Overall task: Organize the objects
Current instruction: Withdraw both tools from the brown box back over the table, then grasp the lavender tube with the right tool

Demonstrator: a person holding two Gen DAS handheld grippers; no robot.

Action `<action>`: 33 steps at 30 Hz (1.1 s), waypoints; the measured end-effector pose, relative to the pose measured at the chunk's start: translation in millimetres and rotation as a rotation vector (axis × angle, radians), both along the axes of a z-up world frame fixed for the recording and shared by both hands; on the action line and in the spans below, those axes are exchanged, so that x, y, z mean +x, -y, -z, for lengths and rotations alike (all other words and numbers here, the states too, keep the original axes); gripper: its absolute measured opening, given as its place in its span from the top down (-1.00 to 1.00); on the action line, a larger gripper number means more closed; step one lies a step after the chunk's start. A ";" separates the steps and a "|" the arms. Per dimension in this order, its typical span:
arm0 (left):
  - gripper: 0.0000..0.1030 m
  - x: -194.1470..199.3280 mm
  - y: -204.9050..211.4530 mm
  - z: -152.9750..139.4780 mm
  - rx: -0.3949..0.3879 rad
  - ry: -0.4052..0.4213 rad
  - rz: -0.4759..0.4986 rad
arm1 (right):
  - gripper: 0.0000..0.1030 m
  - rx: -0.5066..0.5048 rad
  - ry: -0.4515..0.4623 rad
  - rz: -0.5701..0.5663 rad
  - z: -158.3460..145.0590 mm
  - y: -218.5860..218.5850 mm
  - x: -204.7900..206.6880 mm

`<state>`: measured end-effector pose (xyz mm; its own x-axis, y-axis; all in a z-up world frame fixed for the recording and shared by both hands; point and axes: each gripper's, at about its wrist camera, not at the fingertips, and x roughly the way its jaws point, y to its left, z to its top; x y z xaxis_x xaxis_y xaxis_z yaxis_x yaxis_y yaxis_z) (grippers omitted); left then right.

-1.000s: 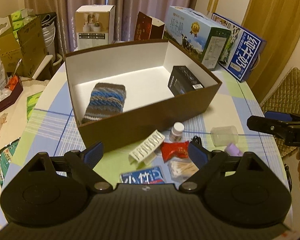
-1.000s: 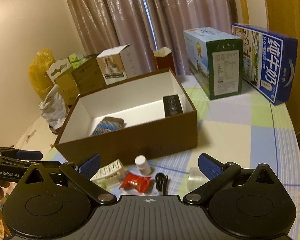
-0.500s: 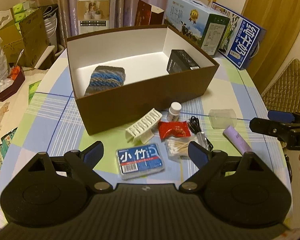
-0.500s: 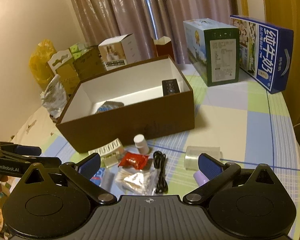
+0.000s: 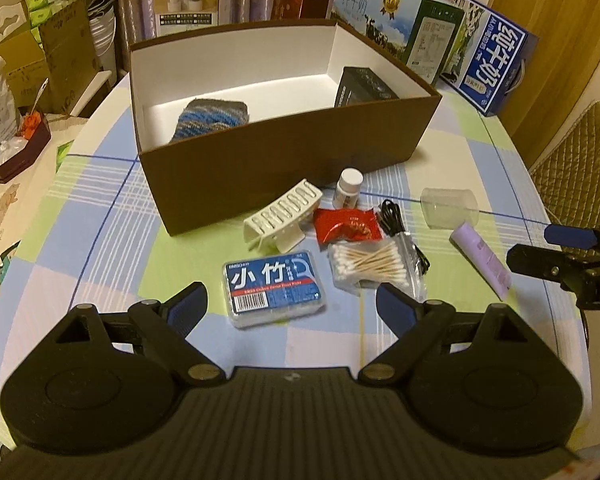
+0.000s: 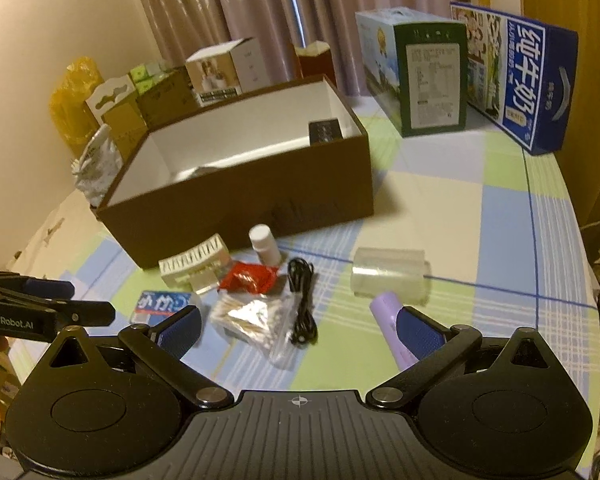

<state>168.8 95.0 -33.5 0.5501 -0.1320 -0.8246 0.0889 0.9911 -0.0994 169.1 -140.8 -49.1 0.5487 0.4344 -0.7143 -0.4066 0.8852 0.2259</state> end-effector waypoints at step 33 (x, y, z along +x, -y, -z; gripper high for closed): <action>-0.73 13.8 -4.9 47.6 0.012 -0.066 -0.040 | -0.19 -0.153 -0.020 0.038 71.1 40.3 33.3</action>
